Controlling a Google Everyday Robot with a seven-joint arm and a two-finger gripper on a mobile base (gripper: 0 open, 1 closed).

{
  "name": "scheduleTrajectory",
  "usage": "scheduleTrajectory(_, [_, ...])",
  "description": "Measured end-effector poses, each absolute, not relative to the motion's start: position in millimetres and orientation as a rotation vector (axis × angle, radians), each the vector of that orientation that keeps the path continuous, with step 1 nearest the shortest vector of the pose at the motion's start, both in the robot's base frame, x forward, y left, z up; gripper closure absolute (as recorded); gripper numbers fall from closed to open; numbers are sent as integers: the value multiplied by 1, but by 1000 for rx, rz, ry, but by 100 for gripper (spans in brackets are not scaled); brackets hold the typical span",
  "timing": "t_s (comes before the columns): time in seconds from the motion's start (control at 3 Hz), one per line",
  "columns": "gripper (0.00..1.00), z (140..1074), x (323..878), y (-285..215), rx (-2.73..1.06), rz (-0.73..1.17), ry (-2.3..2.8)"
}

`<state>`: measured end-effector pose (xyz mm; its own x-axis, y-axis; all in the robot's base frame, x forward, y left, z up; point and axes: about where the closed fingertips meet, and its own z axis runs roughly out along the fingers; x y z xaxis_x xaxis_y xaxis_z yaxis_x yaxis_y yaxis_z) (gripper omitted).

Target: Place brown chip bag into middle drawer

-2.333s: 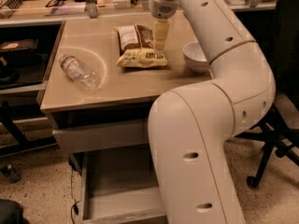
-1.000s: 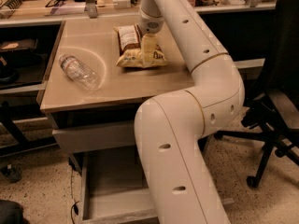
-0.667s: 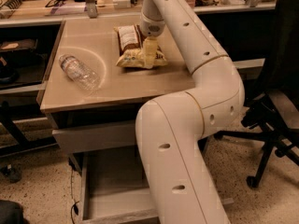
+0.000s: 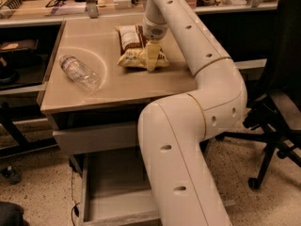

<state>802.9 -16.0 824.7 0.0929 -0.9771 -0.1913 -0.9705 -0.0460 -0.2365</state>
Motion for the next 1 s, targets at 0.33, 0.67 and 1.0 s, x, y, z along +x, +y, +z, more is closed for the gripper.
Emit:
scheduleTrajectory(0.33, [37,825,803,-16,-2073,-31,1931])
scheduleTrajectory(0.67, [60,825,803,-16,-2073,-31,1931])
scheduleTrajectory(1.0, [84,825,803,-16,-2073,-31,1931])
